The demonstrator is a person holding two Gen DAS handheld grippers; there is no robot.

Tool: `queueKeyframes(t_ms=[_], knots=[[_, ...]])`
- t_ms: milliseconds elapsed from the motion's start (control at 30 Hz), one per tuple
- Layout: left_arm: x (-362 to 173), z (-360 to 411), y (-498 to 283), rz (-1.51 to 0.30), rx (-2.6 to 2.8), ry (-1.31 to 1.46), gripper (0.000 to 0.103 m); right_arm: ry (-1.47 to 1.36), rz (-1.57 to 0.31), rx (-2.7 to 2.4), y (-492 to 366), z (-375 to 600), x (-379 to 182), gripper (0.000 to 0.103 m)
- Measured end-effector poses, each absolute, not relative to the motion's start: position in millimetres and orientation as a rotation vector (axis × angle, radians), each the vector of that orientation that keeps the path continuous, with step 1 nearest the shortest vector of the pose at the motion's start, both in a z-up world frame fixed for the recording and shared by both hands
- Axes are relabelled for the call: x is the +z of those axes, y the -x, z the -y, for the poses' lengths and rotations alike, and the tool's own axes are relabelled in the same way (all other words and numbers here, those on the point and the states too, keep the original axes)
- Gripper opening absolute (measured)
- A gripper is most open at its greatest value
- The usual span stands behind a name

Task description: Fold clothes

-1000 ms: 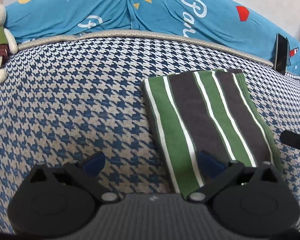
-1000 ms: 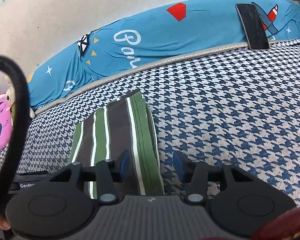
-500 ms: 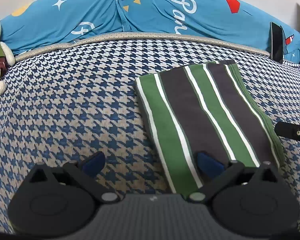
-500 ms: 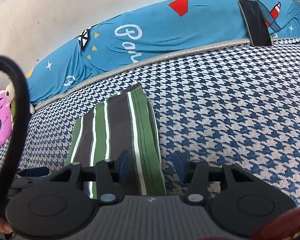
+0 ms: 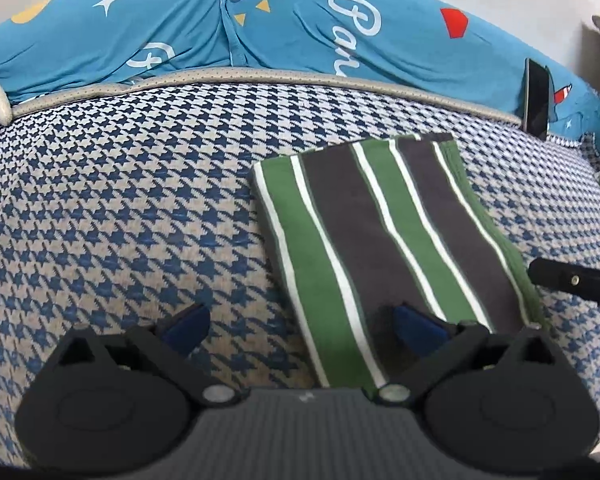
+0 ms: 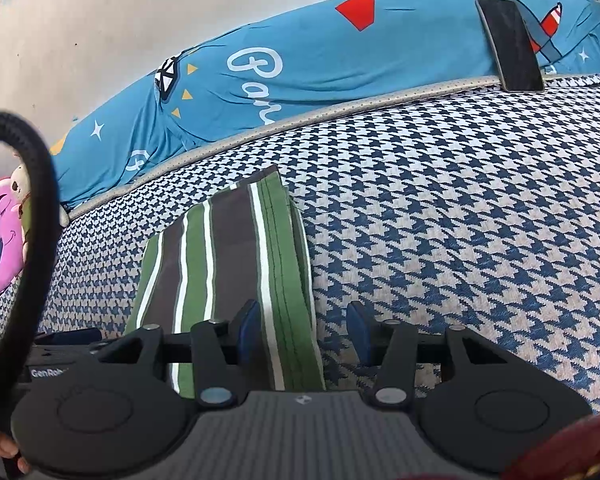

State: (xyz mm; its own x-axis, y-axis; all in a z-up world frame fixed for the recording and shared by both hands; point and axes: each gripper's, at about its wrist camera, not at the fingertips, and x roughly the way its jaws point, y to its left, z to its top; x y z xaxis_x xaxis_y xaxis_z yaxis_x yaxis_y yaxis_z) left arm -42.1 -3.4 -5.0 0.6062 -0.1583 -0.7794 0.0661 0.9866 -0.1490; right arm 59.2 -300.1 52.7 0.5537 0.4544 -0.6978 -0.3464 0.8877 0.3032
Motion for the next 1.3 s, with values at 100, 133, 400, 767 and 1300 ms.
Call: queueKeyframes(t_ms=[100, 133, 400, 767, 1300], knots=[[-2.0, 1.4, 40.4, -0.895, -0.154, 0.131, 0.103, -0.137, -0.870, 0.478, -61.5, 302.3, 51.0, 0.048], [-1.1, 0.0, 38.2, -0.891, -0.166, 0.139, 0.103, -0.139, -0.874, 0.480, -62.2, 303.3, 50.5, 0.048], [-7.4, -12.2, 18.7, -0.917, -0.248, 0.240, 0.103, -0.183, -0.906, 0.514, -66.3, 312.5, 44.1, 0.056], [-20.7, -1.4, 1.1, -0.935, -0.305, 0.260, 0.103, -0.191, -0.962, 0.538, -77.5, 302.3, 28.3, 0.061], [-22.6, 8.0, -13.3, -0.915, -0.310, 0.241, 0.103, -0.278, -0.979, 0.559, -95.3, 297.5, 15.6, 0.062]])
